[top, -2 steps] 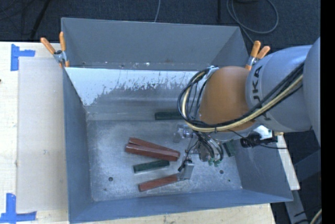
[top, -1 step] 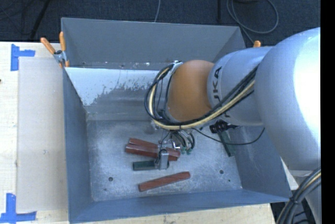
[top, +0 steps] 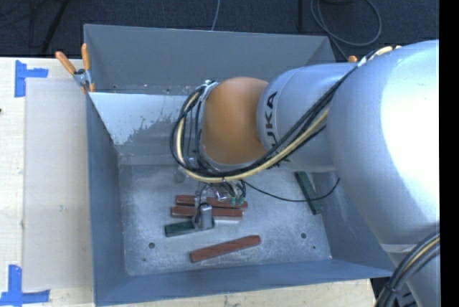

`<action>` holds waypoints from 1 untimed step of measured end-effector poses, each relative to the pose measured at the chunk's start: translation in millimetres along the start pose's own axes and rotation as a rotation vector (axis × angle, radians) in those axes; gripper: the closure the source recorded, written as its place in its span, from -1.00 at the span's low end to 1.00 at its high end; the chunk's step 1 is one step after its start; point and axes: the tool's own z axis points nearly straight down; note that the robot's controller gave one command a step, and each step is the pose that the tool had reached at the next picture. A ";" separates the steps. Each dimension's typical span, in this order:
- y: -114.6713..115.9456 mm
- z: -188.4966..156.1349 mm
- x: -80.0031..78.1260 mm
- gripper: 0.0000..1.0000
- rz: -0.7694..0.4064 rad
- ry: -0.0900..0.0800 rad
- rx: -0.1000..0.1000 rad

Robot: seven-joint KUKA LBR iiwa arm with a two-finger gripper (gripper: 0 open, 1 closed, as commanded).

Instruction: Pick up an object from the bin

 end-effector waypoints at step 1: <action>0.1 -2.5 0.7 1.00 -0.002 0.011 0.000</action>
Offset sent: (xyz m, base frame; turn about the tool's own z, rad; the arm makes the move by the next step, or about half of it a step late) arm 0.0000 0.0000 0.0000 0.0000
